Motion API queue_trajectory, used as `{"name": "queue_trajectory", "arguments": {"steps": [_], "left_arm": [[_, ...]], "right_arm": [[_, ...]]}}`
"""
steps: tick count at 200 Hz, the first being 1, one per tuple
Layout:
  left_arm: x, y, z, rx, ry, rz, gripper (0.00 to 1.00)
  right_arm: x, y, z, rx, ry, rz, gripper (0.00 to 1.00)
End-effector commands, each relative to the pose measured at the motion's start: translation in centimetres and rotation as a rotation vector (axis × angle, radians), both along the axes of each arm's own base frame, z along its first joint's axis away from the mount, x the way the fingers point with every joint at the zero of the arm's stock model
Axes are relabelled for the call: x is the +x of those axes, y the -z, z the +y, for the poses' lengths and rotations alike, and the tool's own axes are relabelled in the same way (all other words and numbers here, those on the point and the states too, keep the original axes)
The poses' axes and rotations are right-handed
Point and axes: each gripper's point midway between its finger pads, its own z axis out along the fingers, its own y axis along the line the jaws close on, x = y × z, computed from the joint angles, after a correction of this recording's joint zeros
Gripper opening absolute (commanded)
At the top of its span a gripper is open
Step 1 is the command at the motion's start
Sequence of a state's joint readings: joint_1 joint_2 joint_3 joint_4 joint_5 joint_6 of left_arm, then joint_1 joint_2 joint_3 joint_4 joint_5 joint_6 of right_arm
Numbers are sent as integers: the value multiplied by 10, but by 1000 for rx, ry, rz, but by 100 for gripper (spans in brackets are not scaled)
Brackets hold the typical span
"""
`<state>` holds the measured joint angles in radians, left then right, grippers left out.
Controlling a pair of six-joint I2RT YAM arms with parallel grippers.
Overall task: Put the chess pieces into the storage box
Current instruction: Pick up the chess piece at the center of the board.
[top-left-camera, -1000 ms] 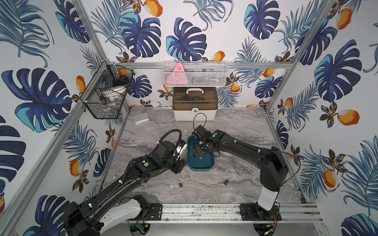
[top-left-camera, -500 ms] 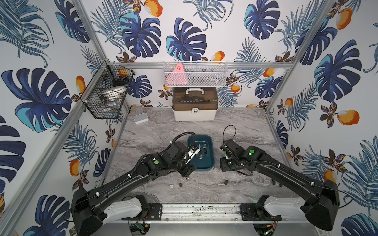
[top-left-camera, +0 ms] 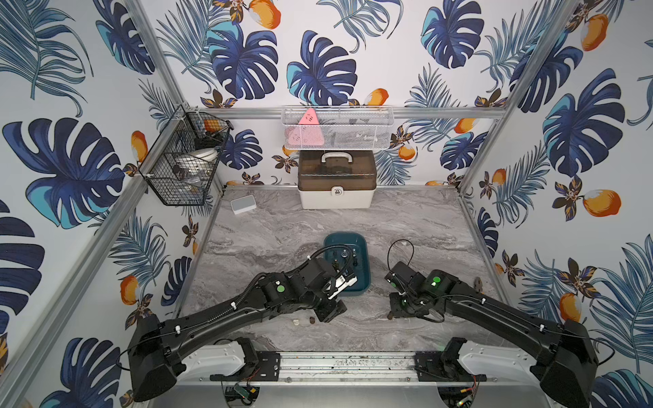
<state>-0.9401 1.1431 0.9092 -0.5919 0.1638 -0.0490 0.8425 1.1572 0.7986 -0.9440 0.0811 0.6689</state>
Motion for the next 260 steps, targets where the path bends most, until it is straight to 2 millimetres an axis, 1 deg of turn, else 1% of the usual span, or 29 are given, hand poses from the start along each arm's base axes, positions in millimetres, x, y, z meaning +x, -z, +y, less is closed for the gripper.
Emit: {"name": "queue_trajectory", "arguments": {"steps": [1, 32, 47, 81, 121, 152, 168, 215, 229, 260], "left_arm": [[-4, -2, -3, -13, 38, -4, 58], [-3, -2, -1, -7, 33, -12, 59], [-3, -2, -2, -3, 33, -12, 59], [-3, 5, -3, 17, 36, 12, 58], [-2, 6, -3, 22, 34, 7, 58], [-2, 6, -3, 21, 32, 8, 58], [-2, 8, -2, 27, 31, 10, 58], [0, 8, -2, 35, 25, 5, 58], [0, 8, -2, 36, 27, 5, 58], [1, 8, -1, 37, 21, -1, 58]], "right_arm": [[6, 5, 14, 43, -32, -9, 42], [7, 16, 22, 39, -76, 13, 42], [8, 20, 21, 18, -78, 20, 41], [7, 27, 17, -2, -80, 22, 41], [6, 39, 12, -40, -78, 44, 39], [7, 42, 14, -36, -81, 41, 35], [7, 44, 14, -34, -82, 42, 30], [8, 48, 15, -48, -84, 48, 29], [8, 48, 15, -46, -86, 51, 26], [8, 49, 15, -53, -82, 54, 24]]}}
